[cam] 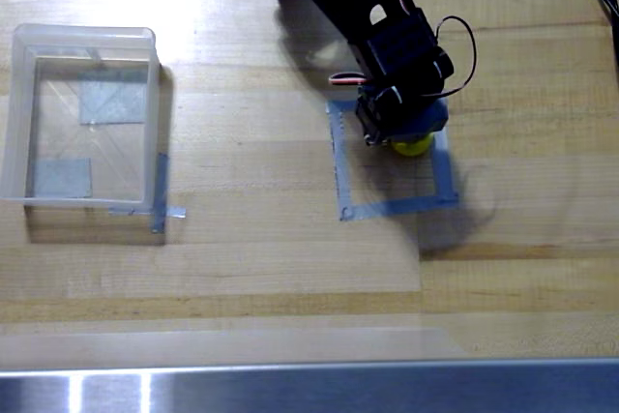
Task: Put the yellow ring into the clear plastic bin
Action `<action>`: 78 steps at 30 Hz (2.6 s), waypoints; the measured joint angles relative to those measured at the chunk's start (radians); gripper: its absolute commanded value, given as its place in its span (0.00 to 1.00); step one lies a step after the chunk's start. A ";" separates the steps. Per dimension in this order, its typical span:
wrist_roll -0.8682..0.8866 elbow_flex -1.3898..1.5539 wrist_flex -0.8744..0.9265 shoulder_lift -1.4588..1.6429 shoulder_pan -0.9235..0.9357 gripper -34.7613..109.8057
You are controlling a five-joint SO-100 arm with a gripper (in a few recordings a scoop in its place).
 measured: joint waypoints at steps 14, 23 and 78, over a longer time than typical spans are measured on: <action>0.000 0.037 0.071 0.064 0.002 0.26; -0.138 0.060 0.233 0.390 0.221 0.26; -0.557 0.061 -0.144 0.129 1.387 0.26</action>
